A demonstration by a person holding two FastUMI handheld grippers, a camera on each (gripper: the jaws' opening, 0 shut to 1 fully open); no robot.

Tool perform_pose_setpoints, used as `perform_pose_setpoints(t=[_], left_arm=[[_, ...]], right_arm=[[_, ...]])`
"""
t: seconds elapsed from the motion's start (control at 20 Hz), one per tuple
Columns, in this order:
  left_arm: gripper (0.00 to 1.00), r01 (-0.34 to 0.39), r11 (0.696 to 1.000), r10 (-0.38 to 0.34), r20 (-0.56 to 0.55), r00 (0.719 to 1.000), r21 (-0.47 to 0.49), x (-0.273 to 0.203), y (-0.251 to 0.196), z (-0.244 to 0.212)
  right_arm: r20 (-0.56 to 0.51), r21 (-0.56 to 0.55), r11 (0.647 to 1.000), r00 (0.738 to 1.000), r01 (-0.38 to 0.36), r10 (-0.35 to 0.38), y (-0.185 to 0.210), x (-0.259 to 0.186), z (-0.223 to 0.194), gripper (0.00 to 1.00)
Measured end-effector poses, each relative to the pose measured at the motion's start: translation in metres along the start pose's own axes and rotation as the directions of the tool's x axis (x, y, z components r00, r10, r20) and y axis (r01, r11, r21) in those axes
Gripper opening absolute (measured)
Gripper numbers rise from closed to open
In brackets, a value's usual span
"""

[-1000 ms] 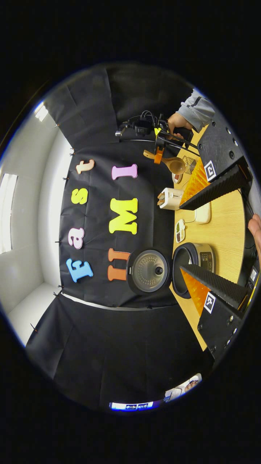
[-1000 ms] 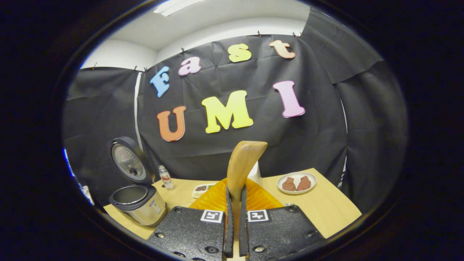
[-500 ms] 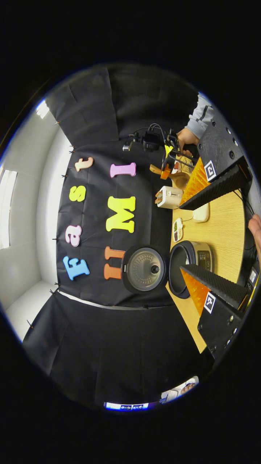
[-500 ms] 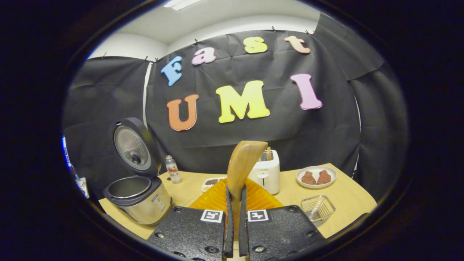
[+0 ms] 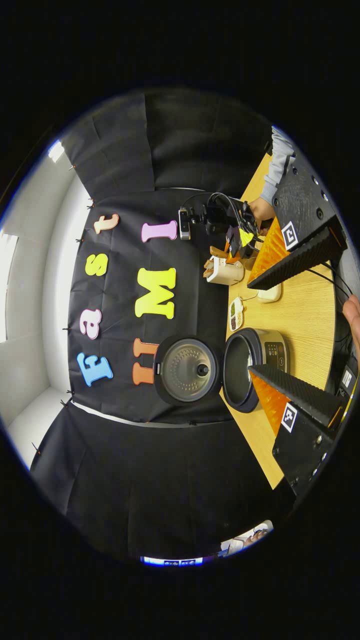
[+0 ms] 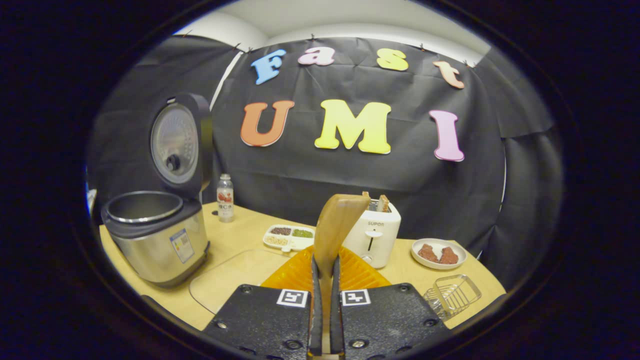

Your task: Close the left gripper, press the button to open the rice cooker; take a wooden spoon from the chopstick holder with the right hand, scoop a spoonful of rice and pour it into the rice cooker, then put the wooden spoon back into the chopstick holder.

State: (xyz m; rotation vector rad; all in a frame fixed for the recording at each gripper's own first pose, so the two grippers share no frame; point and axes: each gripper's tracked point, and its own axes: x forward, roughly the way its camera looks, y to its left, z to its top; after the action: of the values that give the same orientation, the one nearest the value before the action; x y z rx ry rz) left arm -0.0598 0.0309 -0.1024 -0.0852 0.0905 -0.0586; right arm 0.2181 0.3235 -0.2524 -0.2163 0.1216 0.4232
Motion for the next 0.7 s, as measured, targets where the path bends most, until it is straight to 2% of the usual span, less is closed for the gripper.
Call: perform_pose_setpoints(t=[0.15, 0.3, 0.45, 0.55, 0.7], left_arm=[[0.95, -0.003, 1.000, 0.003, -0.013, 1.000, -0.009, 0.003, 0.003, -0.004], [0.95, -0.001, 1.000, 0.000, -0.023, 1.000, -0.020, 0.003, 0.002, -0.005], [0.96, 0.003, 1.000, -0.004, -0.023, 1.000, -0.022, 0.004, -0.001, -0.005], [0.95, 0.008, 1.000, -0.009, -0.026, 1.000, -0.024, 0.004, -0.004, -0.005], [0.95, 0.013, 1.000, -0.013, -0.032, 0.999, -0.021, 0.006, -0.008, -0.008]], right_arm=[[-0.064, -0.096, 0.995, 0.997, 0.024, -0.031, -0.007, 0.003, -0.019, 0.11], [-0.109, -0.091, 0.996, 0.994, 0.003, -0.012, -0.006, -0.002, -0.026, 0.11], [-0.188, 0.010, 0.998, 0.980, -0.059, 0.060, 0.009, -0.009, -0.032, 0.12], [-0.215, 0.138, 0.985, 0.968, -0.101, 0.129, 0.021, -0.019, -0.030, 0.11], [-0.221, 0.266, 0.959, 0.963, -0.093, 0.155, 0.029, -0.025, -0.028, 0.11]])
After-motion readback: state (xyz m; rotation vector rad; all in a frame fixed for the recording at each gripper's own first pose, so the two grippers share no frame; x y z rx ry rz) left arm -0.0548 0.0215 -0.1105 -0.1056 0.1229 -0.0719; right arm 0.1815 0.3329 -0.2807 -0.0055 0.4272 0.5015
